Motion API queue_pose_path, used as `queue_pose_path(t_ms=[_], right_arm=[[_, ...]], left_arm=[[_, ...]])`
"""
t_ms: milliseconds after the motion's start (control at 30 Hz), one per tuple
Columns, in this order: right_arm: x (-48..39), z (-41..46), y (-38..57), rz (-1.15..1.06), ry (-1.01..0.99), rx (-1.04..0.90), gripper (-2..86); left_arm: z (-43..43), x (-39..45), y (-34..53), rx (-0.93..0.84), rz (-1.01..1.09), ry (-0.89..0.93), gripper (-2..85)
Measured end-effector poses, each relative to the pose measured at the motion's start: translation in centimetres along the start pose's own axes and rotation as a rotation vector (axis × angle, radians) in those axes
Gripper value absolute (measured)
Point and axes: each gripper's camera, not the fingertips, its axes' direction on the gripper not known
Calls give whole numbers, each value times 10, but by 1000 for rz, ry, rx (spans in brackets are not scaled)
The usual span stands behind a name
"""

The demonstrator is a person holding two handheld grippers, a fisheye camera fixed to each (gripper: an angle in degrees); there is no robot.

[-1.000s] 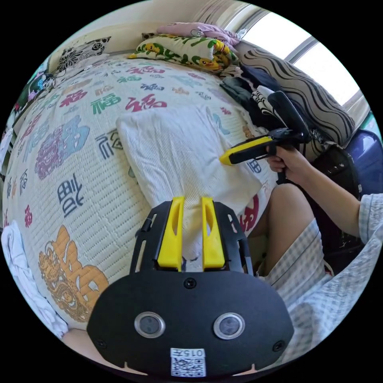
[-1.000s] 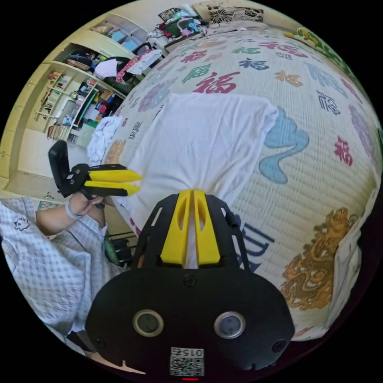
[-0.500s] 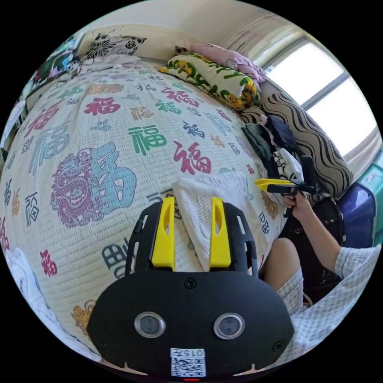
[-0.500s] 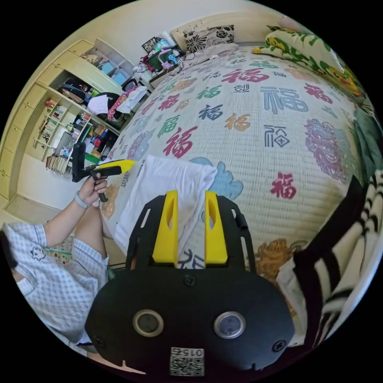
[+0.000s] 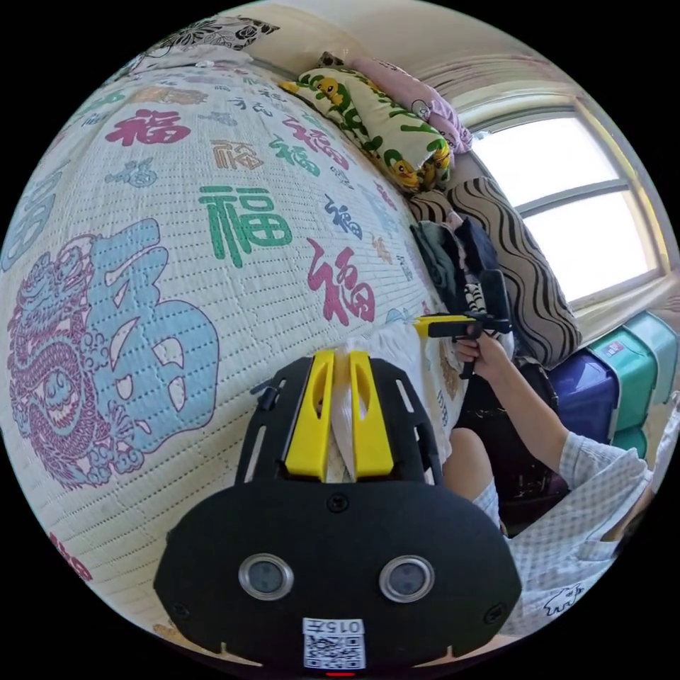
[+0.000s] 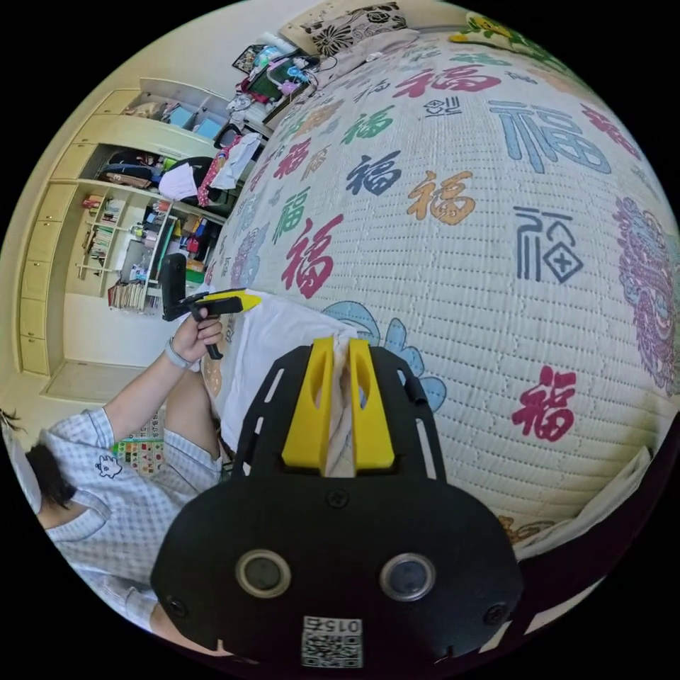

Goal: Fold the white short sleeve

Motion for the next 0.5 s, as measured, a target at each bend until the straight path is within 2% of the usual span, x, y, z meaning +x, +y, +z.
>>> queue_pose_path(t_ms=[267,500], right_arm=[[-24,-45,52,-149,-41,99,37],[-64,-47,142,-307,-64,53,38]], left_arm=[[-51,46,59,69,291,41,14],[-69,106,181,16,540,73,14]])
